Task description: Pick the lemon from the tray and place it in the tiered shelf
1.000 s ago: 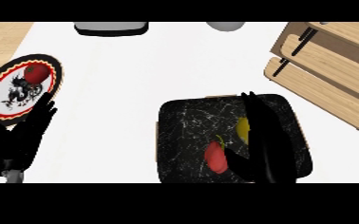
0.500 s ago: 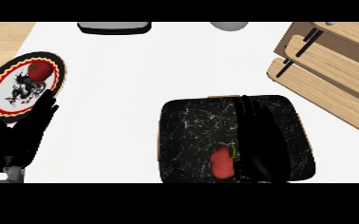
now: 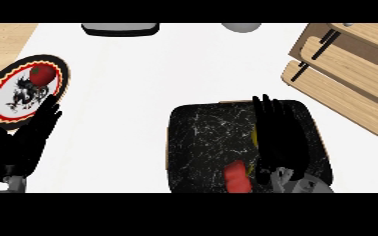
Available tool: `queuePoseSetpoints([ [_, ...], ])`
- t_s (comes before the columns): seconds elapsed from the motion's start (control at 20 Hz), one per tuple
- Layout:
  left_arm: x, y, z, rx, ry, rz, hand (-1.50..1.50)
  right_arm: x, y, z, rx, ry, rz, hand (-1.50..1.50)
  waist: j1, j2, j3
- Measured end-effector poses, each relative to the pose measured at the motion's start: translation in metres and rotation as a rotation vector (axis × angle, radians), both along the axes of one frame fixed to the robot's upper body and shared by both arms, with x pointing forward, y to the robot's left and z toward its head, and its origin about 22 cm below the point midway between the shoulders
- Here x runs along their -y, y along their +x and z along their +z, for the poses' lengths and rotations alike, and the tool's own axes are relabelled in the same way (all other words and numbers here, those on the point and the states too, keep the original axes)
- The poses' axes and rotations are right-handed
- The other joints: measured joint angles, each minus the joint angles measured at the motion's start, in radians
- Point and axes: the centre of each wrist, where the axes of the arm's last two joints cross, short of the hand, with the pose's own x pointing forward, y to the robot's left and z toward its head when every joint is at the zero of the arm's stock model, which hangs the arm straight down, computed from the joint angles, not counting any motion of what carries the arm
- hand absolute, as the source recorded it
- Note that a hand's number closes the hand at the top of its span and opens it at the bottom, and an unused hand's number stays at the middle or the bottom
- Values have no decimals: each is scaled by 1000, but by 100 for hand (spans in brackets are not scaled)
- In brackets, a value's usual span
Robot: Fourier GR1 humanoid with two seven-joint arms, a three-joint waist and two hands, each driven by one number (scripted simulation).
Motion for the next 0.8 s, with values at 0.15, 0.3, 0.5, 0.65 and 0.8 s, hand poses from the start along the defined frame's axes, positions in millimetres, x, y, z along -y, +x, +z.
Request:
queuePoseSetpoints([
  [0.15, -1, 0, -1, -1, 5, 4, 0, 6, 8, -7, -27, -39, -18, -150, 0, 0, 0],
  [0.3, -1, -1, -2, 1, 10, 4, 0, 13, 12, -9, -37, -55, -35, -150, -1, 0, 0],
  [0.5, 2, -5, -3, -4, 6, -2, 0, 27, 18, -25, -50, -83, -57, -150, -1, 0, 1],
  [0.65, 7, -6, -2, -1, 3, -1, 0, 30, 15, -33, -50, -83, -58, -150, -1, 0, 1],
  [0.8, 3, -5, 1, -1, 7, 2, 0, 29, 23, -38, -50, -84, -62, -150, -1, 0, 1],
])
